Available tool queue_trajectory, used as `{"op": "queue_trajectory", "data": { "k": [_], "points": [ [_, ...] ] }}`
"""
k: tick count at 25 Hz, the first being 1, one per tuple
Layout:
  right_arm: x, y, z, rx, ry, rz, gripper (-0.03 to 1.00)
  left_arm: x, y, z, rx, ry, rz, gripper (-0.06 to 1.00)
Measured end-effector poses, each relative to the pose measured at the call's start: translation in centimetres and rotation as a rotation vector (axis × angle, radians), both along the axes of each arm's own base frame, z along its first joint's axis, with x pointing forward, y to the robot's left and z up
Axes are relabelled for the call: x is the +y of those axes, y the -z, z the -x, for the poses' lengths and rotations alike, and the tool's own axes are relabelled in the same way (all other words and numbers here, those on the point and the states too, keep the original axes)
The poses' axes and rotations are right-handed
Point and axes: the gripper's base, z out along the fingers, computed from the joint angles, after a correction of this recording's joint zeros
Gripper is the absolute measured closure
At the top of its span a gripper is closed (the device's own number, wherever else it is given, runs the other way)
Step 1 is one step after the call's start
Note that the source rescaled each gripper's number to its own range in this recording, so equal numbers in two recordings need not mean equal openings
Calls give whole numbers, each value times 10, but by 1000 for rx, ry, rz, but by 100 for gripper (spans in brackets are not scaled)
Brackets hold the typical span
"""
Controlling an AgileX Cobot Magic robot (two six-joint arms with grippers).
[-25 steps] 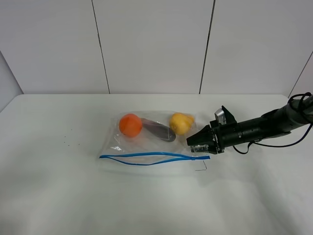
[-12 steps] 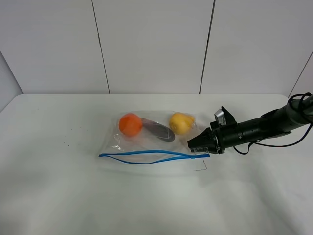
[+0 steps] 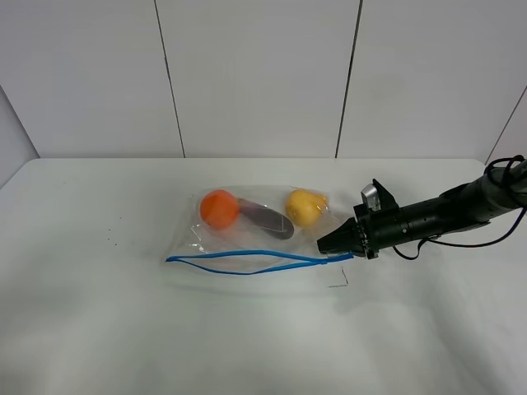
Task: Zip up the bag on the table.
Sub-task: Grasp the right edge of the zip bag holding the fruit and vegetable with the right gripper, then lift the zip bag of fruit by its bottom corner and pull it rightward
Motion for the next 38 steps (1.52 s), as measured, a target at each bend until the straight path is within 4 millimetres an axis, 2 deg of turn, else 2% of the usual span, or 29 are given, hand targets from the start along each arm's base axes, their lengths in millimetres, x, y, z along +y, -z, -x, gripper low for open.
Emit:
{"op": "queue_trajectory", "data": {
  "k": [2, 25, 29, 35, 38],
  "points": [
    [0, 0, 0, 0, -1, 0, 97, 0, 0, 0, 0, 0, 0, 21],
    [0, -3, -1, 83, 47, -8, 97, 0, 0, 0, 0, -1, -1, 21],
    [0, -22, -3, 42, 51, -5, 97, 0, 0, 0, 0, -1, -1, 21],
    [0, -70, -5, -58, 64, -3, 97, 0, 0, 0, 0, -1, -1, 21],
    [0, -86, -3, -82, 61, 5, 97, 0, 0, 0, 0, -1, -1, 21]
  ]
}}
